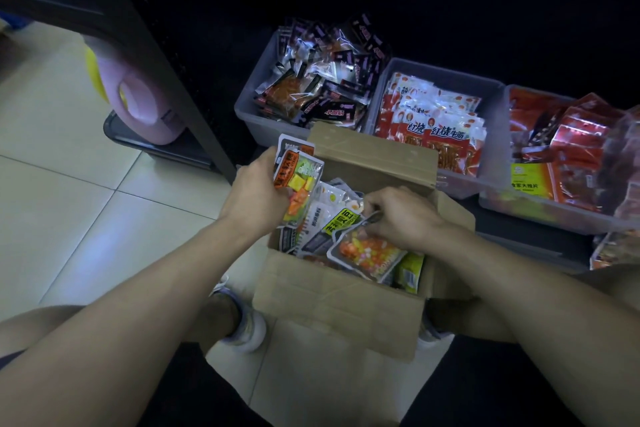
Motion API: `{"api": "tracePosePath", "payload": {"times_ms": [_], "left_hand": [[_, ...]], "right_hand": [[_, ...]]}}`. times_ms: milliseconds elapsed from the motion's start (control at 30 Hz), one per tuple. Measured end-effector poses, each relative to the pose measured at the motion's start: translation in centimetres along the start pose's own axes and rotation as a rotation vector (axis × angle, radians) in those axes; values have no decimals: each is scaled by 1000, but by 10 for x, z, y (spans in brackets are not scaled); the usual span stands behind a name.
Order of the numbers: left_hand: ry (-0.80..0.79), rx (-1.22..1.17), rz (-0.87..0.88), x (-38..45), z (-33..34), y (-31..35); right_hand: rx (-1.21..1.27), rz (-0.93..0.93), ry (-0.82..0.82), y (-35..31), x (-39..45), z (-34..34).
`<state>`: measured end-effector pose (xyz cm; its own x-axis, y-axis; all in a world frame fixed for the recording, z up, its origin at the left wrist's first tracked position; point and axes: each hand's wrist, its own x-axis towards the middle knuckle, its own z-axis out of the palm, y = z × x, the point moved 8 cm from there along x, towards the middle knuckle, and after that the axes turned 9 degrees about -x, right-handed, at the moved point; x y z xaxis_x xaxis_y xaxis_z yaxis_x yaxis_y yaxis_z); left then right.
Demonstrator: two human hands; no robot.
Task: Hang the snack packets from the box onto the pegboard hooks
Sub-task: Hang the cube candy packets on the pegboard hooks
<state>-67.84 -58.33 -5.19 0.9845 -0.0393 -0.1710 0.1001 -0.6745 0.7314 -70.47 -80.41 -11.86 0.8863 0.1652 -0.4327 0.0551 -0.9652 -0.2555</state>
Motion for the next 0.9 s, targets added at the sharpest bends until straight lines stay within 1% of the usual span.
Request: {"api": "tracePosePath", "payload": {"times_ms": [67, 133, 200, 233, 267, 333, 400, 467, 567, 667, 700, 800, 833, 900], "left_hand": [[2, 2, 3, -1, 0, 0], [12, -14, 0, -1, -1, 0], [22, -28, -6, 0, -3, 0], [23, -30, -10, 0, -3, 0], [21, -32, -15, 1, -2, 0], [18, -36, -15, 2, 0, -1], [13, -30, -9, 3, 2, -2], [3, -18, -5, 3, 4, -3], [-1, -6, -3, 3, 4, -4], [-12, 4, 1, 3, 4, -3], [-19, 6, -1, 3, 5, -3], [-27, 4, 0, 3, 5, -3], [-27, 4, -1, 2, 5, -4], [-21, 8, 3, 2, 4, -3]], "right_hand": [[87, 31, 77, 6, -7, -18], [160, 44, 190, 9, -15, -42], [100, 25, 324, 6, -24, -65], [39, -3, 345, 2, -28, -69], [-32, -47, 320, -5, -30, -67], [-162, -158, 166, -19, -30, -45], [-301, -224, 23, -29, -31, -18], [-382, -300, -38, -38, -34, -1], [-306, -340, -86, -45, -35, -5], [-27, -302, -139, -39, -29, -26], [28, -275, -165, -34, -27, -34], [64, -215, -227, -18, -24, -48], [72, -196, -220, -14, -21, -51], [101, -144, -137, -11, -13, -53]]}}
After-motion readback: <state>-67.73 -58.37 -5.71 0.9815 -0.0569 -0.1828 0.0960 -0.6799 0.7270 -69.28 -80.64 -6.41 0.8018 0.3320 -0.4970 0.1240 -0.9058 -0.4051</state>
